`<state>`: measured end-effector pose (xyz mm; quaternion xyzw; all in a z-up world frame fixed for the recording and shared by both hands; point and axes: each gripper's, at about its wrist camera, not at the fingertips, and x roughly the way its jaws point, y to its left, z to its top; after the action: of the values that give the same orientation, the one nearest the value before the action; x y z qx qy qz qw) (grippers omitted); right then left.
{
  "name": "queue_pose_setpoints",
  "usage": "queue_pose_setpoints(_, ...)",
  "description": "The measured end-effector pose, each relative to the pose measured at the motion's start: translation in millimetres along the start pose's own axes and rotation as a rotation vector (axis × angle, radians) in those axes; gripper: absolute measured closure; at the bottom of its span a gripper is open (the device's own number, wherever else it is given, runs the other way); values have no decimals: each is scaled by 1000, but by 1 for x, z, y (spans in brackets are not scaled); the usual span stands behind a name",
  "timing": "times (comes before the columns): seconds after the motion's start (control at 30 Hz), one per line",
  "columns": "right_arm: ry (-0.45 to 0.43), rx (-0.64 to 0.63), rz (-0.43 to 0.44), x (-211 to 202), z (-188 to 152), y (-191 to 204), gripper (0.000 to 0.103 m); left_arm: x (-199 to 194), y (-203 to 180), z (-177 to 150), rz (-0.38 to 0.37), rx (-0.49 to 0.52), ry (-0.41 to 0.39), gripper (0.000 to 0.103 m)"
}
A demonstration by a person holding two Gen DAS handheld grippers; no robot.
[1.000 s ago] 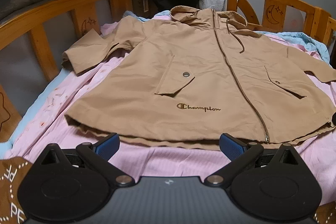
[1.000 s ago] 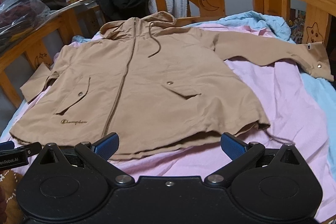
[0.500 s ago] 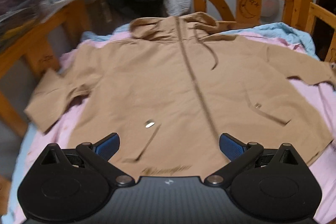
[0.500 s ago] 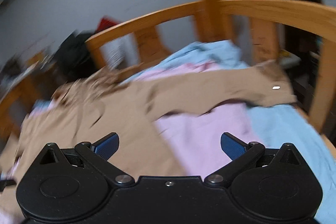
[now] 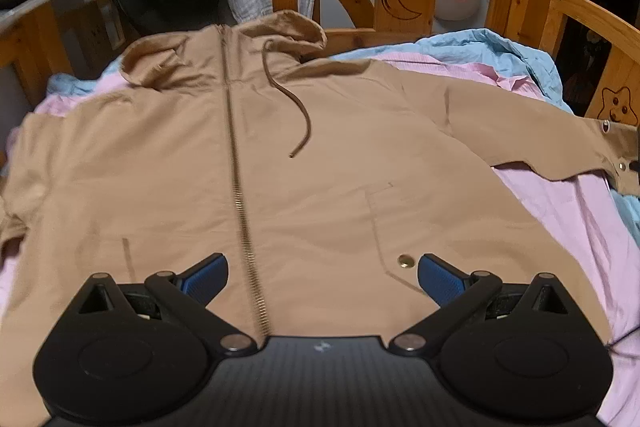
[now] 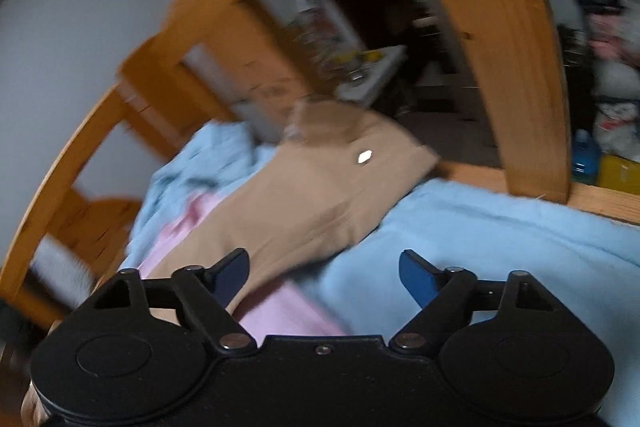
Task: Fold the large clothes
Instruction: 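Reach the right tool to the jacket sleeve cuff and close on it, then lift the sleeve with the right tool and lay it across the jacket body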
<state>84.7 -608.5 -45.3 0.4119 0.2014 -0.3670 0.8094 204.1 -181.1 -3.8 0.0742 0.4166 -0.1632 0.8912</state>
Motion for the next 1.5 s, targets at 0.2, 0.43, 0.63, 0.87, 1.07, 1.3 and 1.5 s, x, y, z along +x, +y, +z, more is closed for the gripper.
queue_pose_setpoints(0.2,15,165,-47,44,9,-15,28,20,-6,9,-3,-6,10,0)
queue_pose_setpoints(0.43,-87,136,-140,49,10,-7,35,27,-15,15,-6,2,24,0)
queue_pose_setpoints(0.63,-150,126,-160,58,6,-4,54,25,-25,11,-13,37,36,0)
queue_pose_setpoints(0.87,-190,78,-159,56,1,-13,98,24,-31,12,-19,52,21,1)
queue_pose_setpoints(1.07,-244,-14,-117,32,-6,-7,101,33,-40,17,-47,37,21,1)
queue_pose_setpoints(1.3,-365,-292,-6,0,-13,37,103,29,-43,45,-129,-43,5,1)
queue_pose_setpoints(1.5,-467,-584,297,-45,-32,107,103,-10,-12,98,-319,-102,-115,1)
